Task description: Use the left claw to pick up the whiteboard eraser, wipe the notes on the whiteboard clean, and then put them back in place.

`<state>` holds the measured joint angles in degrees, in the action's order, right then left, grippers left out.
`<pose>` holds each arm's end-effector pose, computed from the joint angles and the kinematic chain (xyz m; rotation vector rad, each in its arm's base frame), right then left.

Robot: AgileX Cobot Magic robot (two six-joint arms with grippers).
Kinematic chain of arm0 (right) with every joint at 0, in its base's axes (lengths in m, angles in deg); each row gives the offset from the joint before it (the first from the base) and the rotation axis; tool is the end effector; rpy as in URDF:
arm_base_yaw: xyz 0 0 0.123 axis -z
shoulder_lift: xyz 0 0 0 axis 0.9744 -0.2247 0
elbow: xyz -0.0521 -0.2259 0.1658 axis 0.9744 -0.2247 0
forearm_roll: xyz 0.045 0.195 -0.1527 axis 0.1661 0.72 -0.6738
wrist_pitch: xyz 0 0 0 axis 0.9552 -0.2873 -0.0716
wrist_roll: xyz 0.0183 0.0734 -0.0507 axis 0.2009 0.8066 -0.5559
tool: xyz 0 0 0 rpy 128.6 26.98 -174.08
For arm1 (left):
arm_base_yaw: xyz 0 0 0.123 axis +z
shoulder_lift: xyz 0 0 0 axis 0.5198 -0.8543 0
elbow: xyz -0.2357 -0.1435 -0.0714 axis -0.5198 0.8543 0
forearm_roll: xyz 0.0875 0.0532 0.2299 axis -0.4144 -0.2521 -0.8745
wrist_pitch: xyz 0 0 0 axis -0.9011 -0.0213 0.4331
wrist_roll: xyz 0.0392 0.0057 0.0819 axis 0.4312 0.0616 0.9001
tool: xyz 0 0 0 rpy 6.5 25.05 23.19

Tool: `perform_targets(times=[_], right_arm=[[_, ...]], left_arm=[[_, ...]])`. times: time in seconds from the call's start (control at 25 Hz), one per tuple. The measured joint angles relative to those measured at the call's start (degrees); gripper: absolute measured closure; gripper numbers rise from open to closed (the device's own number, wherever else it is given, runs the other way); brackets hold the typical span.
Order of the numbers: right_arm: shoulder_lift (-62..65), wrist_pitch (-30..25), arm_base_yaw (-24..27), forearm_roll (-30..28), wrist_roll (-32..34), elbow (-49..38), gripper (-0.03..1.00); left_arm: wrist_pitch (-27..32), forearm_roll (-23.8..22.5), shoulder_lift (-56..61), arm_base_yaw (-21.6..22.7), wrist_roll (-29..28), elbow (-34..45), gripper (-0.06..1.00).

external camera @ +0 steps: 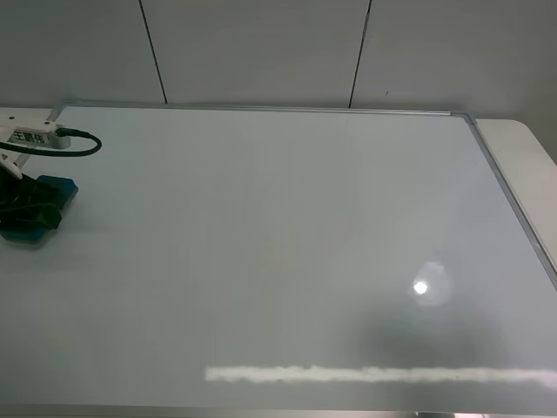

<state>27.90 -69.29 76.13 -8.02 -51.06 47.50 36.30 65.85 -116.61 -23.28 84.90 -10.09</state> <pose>-0.0036 -0.0035 0.2740 0.0023 2.0524 -0.0320 0.2785 0.0375 0.1522 0.1080 2.8048 0.0571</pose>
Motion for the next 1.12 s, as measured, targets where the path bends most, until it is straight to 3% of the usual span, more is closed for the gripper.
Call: perform_targets(times=[0.08,0.2,0.84,1.12], right_arm=[[0.0,0.0,0.0,0.0,0.0,0.0,-0.03],[0.0,0.0,0.0,0.0,0.0,0.0,-0.03],[0.0,0.0,0.0,0.0,0.0,0.0,-0.03],[0.0,0.0,0.0,0.0,0.0,0.0,-0.03]], left_arm=[[-0.35,0.0,0.0,0.0,0.04,0.05,0.09],[-0.54,0.0,0.0,0.0,0.04,0.05,-0.02],[-0.28,0.0,2.75,0.0,0.55,0.05,-0.05],[3.08,1.77,6.02,0.0,0.63,0.05,-0.05]])
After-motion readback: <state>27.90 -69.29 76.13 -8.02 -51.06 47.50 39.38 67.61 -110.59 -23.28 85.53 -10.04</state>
